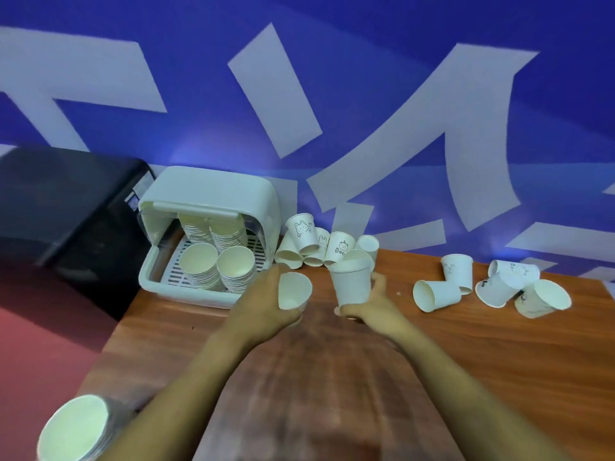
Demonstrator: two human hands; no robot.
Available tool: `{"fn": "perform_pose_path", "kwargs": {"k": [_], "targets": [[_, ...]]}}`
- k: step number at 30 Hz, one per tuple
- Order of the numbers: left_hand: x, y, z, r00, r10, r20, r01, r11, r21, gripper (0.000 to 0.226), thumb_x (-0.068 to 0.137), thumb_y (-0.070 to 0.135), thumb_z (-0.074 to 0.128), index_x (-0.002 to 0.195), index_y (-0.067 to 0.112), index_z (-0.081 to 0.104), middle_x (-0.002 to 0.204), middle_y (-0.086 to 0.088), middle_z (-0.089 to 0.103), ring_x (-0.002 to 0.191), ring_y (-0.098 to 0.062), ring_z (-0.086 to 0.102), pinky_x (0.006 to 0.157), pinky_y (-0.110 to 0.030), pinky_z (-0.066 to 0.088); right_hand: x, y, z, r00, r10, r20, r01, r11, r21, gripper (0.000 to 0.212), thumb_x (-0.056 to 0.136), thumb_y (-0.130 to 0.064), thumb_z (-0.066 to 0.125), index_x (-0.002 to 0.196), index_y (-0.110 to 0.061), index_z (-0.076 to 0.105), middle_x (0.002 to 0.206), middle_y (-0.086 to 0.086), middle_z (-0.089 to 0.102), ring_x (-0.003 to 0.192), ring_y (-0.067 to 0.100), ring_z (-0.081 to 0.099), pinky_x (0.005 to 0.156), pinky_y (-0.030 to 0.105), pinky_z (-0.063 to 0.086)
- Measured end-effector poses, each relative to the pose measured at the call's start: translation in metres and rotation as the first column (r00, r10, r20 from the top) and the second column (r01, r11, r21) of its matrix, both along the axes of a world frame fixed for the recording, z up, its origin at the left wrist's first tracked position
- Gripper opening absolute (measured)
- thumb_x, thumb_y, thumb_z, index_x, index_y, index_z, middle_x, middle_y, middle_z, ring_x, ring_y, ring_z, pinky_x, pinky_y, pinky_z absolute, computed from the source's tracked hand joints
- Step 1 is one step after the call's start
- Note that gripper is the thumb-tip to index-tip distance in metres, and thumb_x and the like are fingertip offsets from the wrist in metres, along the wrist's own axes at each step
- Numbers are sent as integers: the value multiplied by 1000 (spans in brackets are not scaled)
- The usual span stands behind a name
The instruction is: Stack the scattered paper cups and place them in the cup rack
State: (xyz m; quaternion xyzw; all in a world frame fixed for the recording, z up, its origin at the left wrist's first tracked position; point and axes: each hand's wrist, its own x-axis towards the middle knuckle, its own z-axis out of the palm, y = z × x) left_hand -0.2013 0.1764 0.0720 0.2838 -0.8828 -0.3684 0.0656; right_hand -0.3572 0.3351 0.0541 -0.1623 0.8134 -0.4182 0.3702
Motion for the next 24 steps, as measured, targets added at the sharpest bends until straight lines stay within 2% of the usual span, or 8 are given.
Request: {"fn": "perform_pose_path", "kwargs": {"k": [3,6,9,11,15,18,21,24], "targets": [[23,-28,20,999,46,-12,-46,999,-23,69,73,47,72,131,29,39,123,3,46,113,-17,47,87,-29,39,27,-29,3,999,42,-7,-43,995,-89,84,80,-31,74,138,-19,16,132,-2,40,110,13,50,73,17,43],[41,-61,34,996,85,-28,-87,994,-67,69,77,42,72,135,28,38,128,2,44,121,-16,43,90,-26,34,49,-58,6,998,41,-44,-45,993,-108,78,87,-40,63,143,-16,14,131,-5,40,110,10,46,85,22,38],[56,-91,44,990,132,-48,-136,987,-87,71,76,41,73,136,25,39,131,1,42,125,-17,39,96,-28,35,66,-83,10,998,23,-66,-33,987,-156,67,87,-38,64,139,-17,27,126,-6,47,105,9,49,73,16,39],[65,-109,48,982,180,-52,-185,977,-103,71,74,39,74,135,26,40,132,-2,42,123,-21,42,98,-33,39,74,-101,12,996,14,-84,-27,986,-162,62,81,-40,69,131,-19,39,120,-5,53,104,12,52,70,15,40],[75,-135,50,970,240,-43,-244,959,-146,69,75,36,71,135,27,39,133,-4,40,121,-27,38,87,-31,33,86,-137,13,978,18,-208,-45,992,-122,71,53,-60,63,113,-24,50,112,-3,58,108,18,53,90,36,46],[75,-147,46,973,231,-29,-233,962,-144,68,78,35,70,137,26,38,135,-3,39,121,-28,36,87,-31,32,93,-159,18,973,-6,-231,-39,981,-189,66,60,-43,71,118,-25,44,114,-6,57,108,17,55,91,38,47],[72,-157,37,975,221,-30,-223,962,-158,68,77,34,71,136,24,39,136,-4,41,123,-29,36,93,-36,35,99,-171,18,959,-32,-280,-48,960,-275,85,68,-17,76,138,-28,29,124,-15,45,114,9,47,97,29,43],[69,-164,26,976,212,-41,-216,963,-163,69,76,31,72,137,22,40,135,-5,43,123,-30,39,97,-38,36,102,-180,10,932,-52,-358,-63,951,-301,88,68,-12,76,140,-29,29,131,-18,40,118,4,42,99,24,40]]}}
